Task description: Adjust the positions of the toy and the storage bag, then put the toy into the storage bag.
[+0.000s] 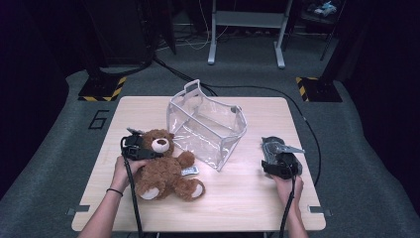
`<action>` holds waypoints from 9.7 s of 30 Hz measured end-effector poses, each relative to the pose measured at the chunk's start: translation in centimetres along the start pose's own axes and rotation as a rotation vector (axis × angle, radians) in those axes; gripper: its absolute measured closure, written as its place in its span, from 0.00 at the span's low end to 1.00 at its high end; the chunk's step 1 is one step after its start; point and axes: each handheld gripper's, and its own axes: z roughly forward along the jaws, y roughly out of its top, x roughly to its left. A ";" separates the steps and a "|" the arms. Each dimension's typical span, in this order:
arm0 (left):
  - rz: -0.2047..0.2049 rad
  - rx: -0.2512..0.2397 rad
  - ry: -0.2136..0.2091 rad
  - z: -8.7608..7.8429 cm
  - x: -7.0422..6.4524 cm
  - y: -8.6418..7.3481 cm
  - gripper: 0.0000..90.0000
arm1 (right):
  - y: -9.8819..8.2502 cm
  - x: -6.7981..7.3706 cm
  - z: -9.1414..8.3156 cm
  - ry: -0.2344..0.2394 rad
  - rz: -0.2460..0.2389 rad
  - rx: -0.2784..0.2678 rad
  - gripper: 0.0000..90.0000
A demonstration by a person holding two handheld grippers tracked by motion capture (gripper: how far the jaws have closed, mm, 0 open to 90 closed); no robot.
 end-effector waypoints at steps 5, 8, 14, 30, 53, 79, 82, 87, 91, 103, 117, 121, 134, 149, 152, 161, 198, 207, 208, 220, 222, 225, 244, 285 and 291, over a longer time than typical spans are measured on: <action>0.017 -0.040 -0.020 -0.4 0.2 -0.3 0.33 | 0.0 -0.1 0.0 -0.001 -0.002 -0.002 0.30; 0.022 -0.077 -0.035 -0.6 0.2 -0.7 0.39 | 0.0 -0.1 0.0 -0.002 -0.003 -0.002 0.30; 0.063 -0.146 -0.060 -1.1 0.3 -1.4 0.51 | 0.0 -0.3 -0.2 -0.006 -0.002 -0.004 0.30; 0.179 -0.258 -0.071 -3.8 0.0 -1.9 0.54 | 0.1 -1.3 -1.0 -0.006 -0.020 -0.034 0.16; 0.271 -0.436 -0.001 -8.9 0.3 -2.8 0.56 | 0.9 -1.3 -1.6 -0.040 -0.140 -0.069 0.01; 0.373 -0.563 0.028 -11.8 -1.3 -3.2 0.57 | -0.9 -2.5 1.7 -0.097 -0.110 -0.002 0.00; 0.387 -0.571 0.036 -12.3 -1.5 -3.1 0.57 | -0.9 -2.5 1.7 -0.091 -0.112 0.002 0.00; 0.391 -0.573 0.039 -12.9 -1.5 -2.8 0.56 | -0.9 -2.5 1.7 -0.090 -0.112 0.001 0.00; 0.400 -0.577 0.049 -13.5 -1.7 -2.5 0.56 | -0.9 -2.5 1.7 -0.091 -0.115 -0.002 0.00; 0.417 -0.606 0.070 -15.5 -2.4 -1.7 0.56 | -1.0 -2.5 1.7 -0.091 -0.113 -0.002 0.00; 0.437 -0.629 0.103 -17.6 -2.9 -0.4 0.56 | -1.0 -2.5 1.7 -0.091 -0.113 -0.002 0.00; 0.437 -0.639 0.110 -18.2 -3.0 -0.1 0.56 | -1.0 -2.5 1.7 -0.090 -0.113 -0.001 0.00; 0.474 -0.671 0.124 -20.4 -4.3 1.6 0.56 | -1.0 -2.5 1.6 -0.090 -0.113 -0.001 0.00; 0.504 -0.702 0.129 -22.2 -5.4 3.3 0.56 | -1.0 -2.5 1.7 -0.090 -0.112 -0.002 0.00; 0.513 -0.706 0.134 -22.6 -5.7 3.9 0.56 | -1.0 -2.5 1.7 -0.089 -0.115 -0.004 0.00; 0.521 -0.731 0.144 -23.3 -6.4 5.9 0.56 | -1.0 -2.5 1.7 -0.090 -0.113 -0.001 0.00; 0.619 -0.768 0.121 -22.9 -12.8 13.8 0.56 | -1.0 -2.5 1.6 -0.090 -0.119 0.000 0.00; 0.633 -0.746 0.113 -21.6 -14.3 15.1 0.55 | -1.0 -2.6 1.6 -0.089 -0.132 -0.003 0.00; 0.632 -0.751 0.112 -21.5 -14.4 15.2 0.55 | -1.0 -2.6 1.6 -0.089 -0.129 -0.002 0.00; 0.646 -0.700 0.081 -19.7 -15.7 16.7 0.55 | -1.0 -2.6 1.6 -0.081 -0.127 0.000 0.00; 0.656 -0.669 0.079 -19.5 -15.9 16.8 0.55 | -1.0 -2.6 1.6 -0.081 -0.129 -0.001 0.00; 0.668 -0.652 0.087 -19.2 -16.0 16.9 0.55 | -1.0 -2.6 1.6 -0.078 -0.128 -0.001 0.00; 0.660 -0.637 0.109 -17.3 -16.8 18.2 0.54 | 13.6 3.2 -5.7 0.192 -0.331 -0.193 0.09; 0.679 -0.625 0.142 -14.6 -19.3 19.9 0.54 | 23.2 8.5 1.7 0.333 -0.316 -0.039 0.96; 0.661 -0.599 0.223 -12.5 -20.1 20.2 0.54 | 22.9 8.5 1.6 0.336 -0.300 -0.046 0.96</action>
